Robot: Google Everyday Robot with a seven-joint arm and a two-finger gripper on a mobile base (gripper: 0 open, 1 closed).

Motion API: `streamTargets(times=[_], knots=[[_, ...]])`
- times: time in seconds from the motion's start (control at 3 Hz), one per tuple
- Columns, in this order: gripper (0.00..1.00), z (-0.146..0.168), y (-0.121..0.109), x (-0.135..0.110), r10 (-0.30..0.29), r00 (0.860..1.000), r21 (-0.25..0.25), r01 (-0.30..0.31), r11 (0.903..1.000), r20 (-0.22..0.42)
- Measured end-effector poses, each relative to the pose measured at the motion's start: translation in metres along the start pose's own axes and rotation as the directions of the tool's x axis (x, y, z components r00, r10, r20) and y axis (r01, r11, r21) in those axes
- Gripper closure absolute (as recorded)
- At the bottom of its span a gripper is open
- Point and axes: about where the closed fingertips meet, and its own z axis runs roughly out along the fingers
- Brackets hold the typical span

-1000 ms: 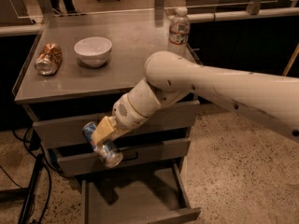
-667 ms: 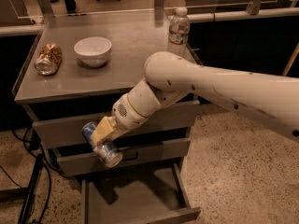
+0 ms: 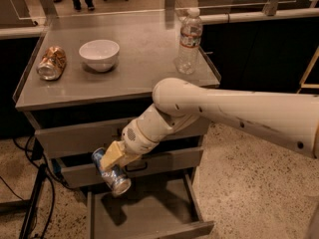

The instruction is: Place redbull can into bottom drawer

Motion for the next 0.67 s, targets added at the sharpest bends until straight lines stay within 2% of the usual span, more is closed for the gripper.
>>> streamTargets(times=[0.33,0.67], knots=[[1.0,0.0492,-0.0409,0.0318,0.142,0.989,0.003,-0.142,0.9899,-0.048],[1.0,0.0493,-0.0409,0.0318,0.142,0.989,0.003,-0.142,0.9899,-0.048]])
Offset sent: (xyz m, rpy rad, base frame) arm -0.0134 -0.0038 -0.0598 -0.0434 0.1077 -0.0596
